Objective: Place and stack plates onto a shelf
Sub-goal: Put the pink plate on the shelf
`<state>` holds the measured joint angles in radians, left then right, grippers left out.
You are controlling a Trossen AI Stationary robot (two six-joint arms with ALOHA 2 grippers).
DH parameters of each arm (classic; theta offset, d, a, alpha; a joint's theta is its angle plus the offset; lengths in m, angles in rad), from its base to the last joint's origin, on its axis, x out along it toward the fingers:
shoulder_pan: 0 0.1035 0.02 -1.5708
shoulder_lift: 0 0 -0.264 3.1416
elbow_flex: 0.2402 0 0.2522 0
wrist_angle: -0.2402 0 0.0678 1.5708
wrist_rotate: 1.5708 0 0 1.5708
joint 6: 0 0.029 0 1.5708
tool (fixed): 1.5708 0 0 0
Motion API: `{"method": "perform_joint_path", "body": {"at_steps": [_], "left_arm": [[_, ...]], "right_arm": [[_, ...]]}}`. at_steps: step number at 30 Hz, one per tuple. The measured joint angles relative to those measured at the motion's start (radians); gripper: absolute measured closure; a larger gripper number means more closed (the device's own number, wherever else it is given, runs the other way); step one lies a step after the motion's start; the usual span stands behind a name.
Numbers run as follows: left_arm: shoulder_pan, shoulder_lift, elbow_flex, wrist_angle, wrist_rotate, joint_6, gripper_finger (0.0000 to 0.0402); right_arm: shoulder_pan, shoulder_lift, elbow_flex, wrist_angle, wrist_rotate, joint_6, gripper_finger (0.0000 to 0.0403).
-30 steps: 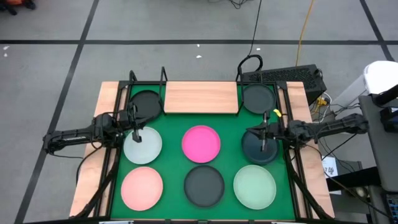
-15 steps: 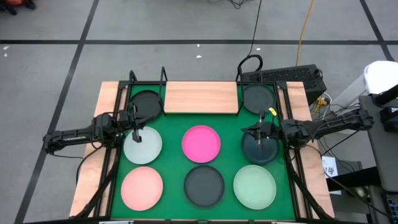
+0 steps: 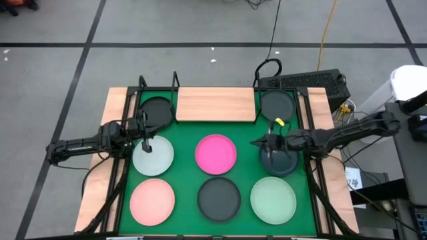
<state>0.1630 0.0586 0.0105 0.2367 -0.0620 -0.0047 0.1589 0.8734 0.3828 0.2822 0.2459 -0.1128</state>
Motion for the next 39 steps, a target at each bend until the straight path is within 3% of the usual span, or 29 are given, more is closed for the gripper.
{"method": "perform_joint_path", "body": {"at_steps": [8, 24, 31, 39], "left_arm": [[0.0, 0.0, 0.0, 0.0, 0.0, 0.0, 0.04], [0.0, 0.0, 0.0, 0.0, 0.0, 0.0, 0.04], [0.0, 0.0, 0.0, 0.0, 0.0, 0.0, 0.04], [0.0, 0.0, 0.0, 0.0, 0.0, 0.0, 0.04]], "right_arm": [[0.0, 0.151, 0.004, 0.182, -0.102, -0.055, 0.0389], [0.041, 0.385, 0.106, 0.123, -0.119, -0.171, 0.0309], [0.04, 0.493, 0.129, 0.154, -0.118, -0.18, 0.0286], [0.04, 0.647, 0.231, 0.035, -0.115, -0.215, 0.0274]]}}
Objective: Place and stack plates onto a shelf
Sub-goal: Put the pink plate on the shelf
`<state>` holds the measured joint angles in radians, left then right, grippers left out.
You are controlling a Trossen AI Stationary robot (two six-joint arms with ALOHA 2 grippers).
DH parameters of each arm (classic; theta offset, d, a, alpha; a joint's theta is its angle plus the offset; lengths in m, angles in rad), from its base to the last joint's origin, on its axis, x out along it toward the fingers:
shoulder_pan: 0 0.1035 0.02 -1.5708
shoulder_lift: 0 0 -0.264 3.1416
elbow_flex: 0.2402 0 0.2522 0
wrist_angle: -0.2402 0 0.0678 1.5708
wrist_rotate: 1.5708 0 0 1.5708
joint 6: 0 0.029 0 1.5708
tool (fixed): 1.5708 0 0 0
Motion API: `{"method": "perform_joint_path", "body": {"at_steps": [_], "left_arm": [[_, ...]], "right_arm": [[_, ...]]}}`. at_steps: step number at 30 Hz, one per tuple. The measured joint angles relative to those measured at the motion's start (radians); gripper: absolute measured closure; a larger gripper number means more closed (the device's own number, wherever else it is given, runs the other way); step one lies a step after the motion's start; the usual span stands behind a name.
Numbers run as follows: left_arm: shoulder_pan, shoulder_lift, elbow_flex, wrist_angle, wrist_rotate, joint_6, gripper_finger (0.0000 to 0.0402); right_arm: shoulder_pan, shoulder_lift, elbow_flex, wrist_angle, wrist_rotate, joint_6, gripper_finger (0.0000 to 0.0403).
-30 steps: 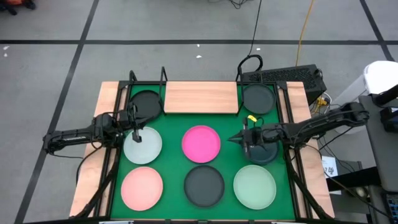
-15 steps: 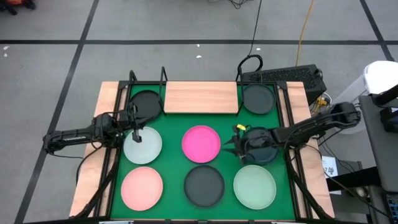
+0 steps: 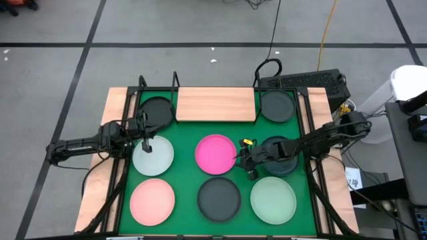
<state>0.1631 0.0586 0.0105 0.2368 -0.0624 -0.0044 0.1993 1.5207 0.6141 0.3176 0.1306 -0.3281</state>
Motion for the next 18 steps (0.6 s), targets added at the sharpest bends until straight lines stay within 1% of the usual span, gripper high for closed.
{"method": "perform_joint_path", "body": {"at_steps": [2, 5, 7, 10, 18], "left_arm": [[0.0, 0.0, 0.0, 0.0, 0.0, 0.0, 0.04], [0.0, 0.0, 0.0, 0.0, 0.0, 0.0, 0.04], [0.0, 0.0, 0.0, 0.0, 0.0, 0.0, 0.04], [0.0, 0.0, 0.0, 0.0, 0.0, 0.0, 0.04], [0.0, 0.0, 0.0, 0.0, 0.0, 0.0, 0.04]], "right_arm": [[0.0, 0.028, 0.012, -0.027, 0.003, -0.006, 0.0274], [0.0, 0.05, 0.019, -0.024, 0.005, -0.024, 0.0274], [0.0, 0.051, 0.019, -0.034, 0.006, -0.033, 0.0274], [0.0, 0.051, 0.019, -0.045, 0.05, -0.035, 0.0274], [0.0, 0.07, 0.018, -0.065, 0.056, -0.041, 0.0274]]}}
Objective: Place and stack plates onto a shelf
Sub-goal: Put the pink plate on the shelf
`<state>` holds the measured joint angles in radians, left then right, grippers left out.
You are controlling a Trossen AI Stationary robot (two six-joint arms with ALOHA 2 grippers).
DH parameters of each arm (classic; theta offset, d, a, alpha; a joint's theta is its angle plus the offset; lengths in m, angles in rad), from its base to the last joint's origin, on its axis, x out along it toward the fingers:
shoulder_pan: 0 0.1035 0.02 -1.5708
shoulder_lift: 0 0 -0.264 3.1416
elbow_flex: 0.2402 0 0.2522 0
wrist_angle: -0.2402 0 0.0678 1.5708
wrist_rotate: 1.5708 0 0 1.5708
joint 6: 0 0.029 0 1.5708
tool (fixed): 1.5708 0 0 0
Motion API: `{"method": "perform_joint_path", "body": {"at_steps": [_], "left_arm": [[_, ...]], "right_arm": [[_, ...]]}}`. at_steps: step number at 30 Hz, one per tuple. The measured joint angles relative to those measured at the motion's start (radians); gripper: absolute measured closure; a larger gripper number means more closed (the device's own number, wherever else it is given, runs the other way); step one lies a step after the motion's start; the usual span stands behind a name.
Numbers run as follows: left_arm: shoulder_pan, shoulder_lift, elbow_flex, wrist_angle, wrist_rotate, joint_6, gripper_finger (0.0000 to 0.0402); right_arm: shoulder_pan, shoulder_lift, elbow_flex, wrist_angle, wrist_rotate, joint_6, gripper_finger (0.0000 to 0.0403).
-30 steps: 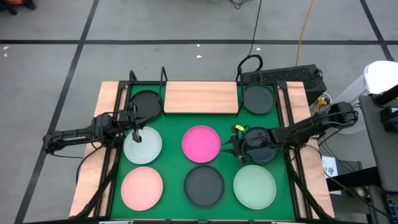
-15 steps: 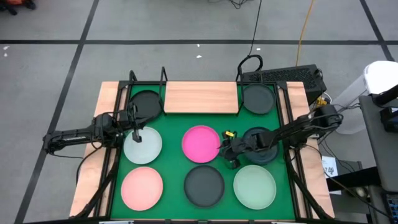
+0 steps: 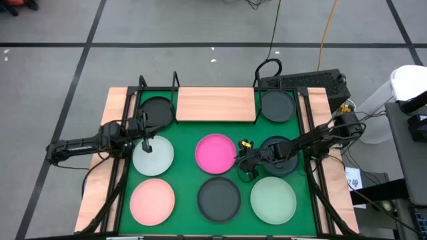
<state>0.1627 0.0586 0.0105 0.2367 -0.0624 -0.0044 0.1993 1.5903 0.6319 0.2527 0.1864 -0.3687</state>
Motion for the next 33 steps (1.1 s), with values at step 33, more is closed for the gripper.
{"method": "perform_joint_path", "body": {"at_steps": [33], "left_arm": [[0.0, 0.0, 0.0, 0.0, 0.0, 0.0, 0.04]], "right_arm": [[0.006, 0.086, -0.001, 0.16, 0.046, -0.04, 0.04]]}}
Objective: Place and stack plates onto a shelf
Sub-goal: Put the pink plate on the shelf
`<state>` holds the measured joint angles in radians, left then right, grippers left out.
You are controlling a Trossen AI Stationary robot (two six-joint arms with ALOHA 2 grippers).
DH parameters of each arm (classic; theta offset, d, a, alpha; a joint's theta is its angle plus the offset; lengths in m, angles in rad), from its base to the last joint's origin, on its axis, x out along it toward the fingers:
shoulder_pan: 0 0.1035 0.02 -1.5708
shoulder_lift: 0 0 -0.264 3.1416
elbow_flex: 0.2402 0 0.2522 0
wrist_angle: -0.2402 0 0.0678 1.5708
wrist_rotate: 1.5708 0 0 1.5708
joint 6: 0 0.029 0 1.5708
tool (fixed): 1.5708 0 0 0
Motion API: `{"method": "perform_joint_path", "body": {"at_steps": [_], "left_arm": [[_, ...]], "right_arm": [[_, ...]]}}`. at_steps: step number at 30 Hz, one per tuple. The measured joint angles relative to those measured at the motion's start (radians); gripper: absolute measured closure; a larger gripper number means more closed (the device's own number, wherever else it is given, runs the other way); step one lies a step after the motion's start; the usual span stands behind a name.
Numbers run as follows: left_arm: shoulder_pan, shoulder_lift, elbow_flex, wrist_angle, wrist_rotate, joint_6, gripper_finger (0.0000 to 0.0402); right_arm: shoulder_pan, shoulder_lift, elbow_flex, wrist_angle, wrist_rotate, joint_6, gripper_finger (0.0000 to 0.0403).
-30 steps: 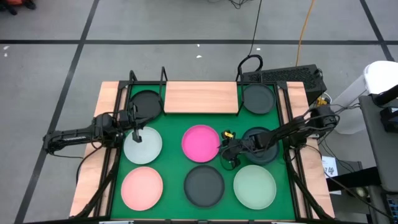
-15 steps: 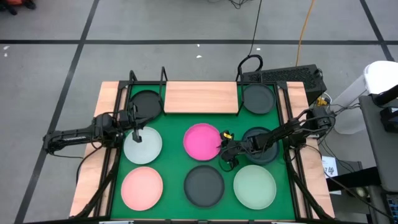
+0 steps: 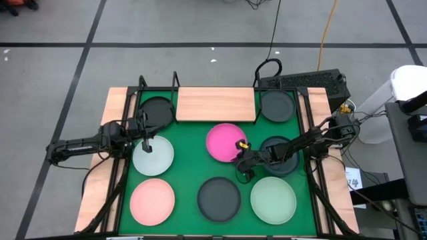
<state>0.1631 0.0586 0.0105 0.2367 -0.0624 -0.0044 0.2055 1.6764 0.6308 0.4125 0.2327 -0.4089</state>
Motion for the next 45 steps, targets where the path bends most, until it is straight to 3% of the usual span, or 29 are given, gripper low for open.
{"method": "perform_joint_path", "body": {"at_steps": [7, 18, 25, 34, 38, 45], "left_arm": [[0.0, 0.0, 0.0, 0.0, 0.0, 0.0, 0.04], [0.0, 0.0, 0.0, 0.0, 0.0, 0.0, 0.04], [0.0, 0.0, 0.0, 0.0, 0.0, 0.0, 0.04], [0.0, 0.0, 0.0, 0.0, 0.0, 0.0, 0.04], [0.0, 0.0, 0.0, 0.0, 0.0, 0.0, 0.04], [0.0, 0.0, 0.0, 0.0, 0.0, 0.0, 0.04]], "right_arm": [[0.013, -0.018, 0.0, 0.083, 0.002, 0.004, 0.0401], [0.013, -0.169, 0.0, 0.085, 0.01, -0.005, 0.0402], [-0.025, -0.278, 0.0, 0.07, 0.163, -0.057, 0.0402], [-0.2, -0.29, 0.05, -0.064, 0.141, -0.078, 0.0402], [-0.237, -0.29, 0.053, -0.056, 0.072, -0.086, 0.0403], [-0.271, -0.29, 0.054, -0.045, 0.046, -0.081, 0.0403]]}}
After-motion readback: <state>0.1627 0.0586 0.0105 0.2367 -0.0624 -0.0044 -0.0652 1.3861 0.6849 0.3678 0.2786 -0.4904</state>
